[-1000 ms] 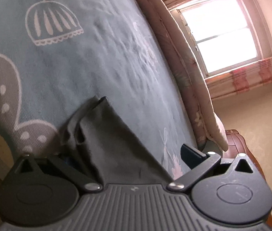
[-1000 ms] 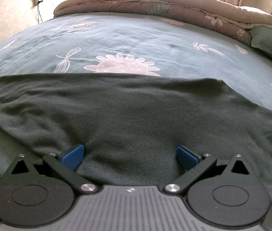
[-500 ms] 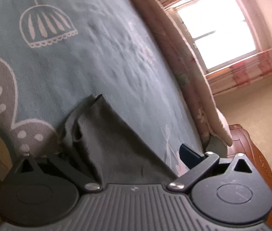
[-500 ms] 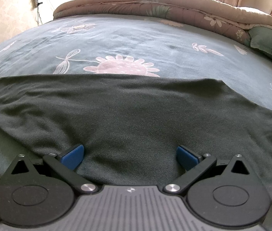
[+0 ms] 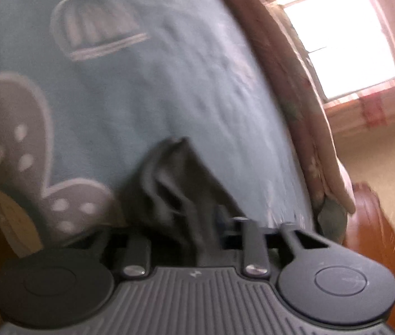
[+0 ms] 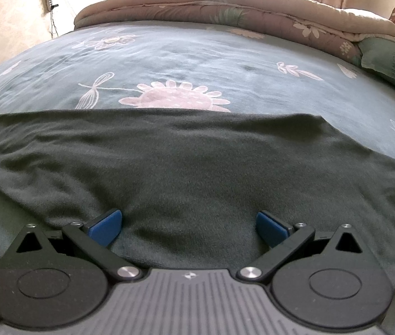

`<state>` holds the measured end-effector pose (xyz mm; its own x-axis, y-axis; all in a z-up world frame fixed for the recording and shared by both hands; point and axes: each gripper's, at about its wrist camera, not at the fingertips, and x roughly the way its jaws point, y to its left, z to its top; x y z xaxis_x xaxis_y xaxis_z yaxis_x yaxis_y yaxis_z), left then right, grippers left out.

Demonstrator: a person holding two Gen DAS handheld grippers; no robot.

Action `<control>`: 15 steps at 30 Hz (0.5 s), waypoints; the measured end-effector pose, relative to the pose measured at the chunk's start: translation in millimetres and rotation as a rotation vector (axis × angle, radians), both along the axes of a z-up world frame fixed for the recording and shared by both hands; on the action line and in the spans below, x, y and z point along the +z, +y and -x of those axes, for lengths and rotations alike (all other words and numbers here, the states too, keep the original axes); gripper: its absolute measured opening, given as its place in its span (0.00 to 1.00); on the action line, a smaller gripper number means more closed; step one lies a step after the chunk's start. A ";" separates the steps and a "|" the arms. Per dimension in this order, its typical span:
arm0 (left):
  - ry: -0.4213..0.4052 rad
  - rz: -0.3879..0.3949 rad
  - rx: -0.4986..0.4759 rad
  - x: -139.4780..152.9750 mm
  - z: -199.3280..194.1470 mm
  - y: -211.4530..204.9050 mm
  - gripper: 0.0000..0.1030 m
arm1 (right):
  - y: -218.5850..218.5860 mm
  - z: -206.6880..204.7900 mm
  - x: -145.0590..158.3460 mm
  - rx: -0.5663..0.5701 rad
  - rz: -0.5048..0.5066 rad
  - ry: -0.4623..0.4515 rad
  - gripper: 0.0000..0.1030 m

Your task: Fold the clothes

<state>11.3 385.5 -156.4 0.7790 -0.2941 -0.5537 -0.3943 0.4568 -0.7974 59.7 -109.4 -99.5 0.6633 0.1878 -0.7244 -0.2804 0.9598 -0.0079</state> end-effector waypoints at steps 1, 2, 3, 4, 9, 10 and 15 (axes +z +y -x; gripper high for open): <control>0.002 0.004 0.001 -2.8 1.5 0.7 0.09 | -0.6 0.5 -0.1 0.003 -0.002 -0.001 1.00; 0.000 -0.003 -0.004 -2.6 1.9 0.1 0.09 | -1.2 0.4 -0.3 0.005 -0.004 -0.002 1.00; 0.006 -0.022 -0.010 -0.3 1.6 -0.6 0.09 | -1.3 -0.1 -0.2 0.007 -0.003 0.000 1.00; 0.011 -0.042 -0.017 1.9 1.3 -1.2 0.09 | -0.6 -1.7 0.8 0.008 0.002 0.007 1.00; 0.018 -0.178 -0.070 18.8 -15.5 -18.7 0.09 | 4.1 -12.6 20.3 0.031 -0.099 0.073 1.00; 0.014 -0.192 -0.077 19.3 -15.1 -19.6 0.09 | 6.3 -15.3 25.9 0.047 -0.164 0.085 1.00; -0.005 -0.185 -0.084 16.0 -7.6 -13.6 0.09 | 35.2 -47.1 34.1 0.140 -0.535 0.264 1.00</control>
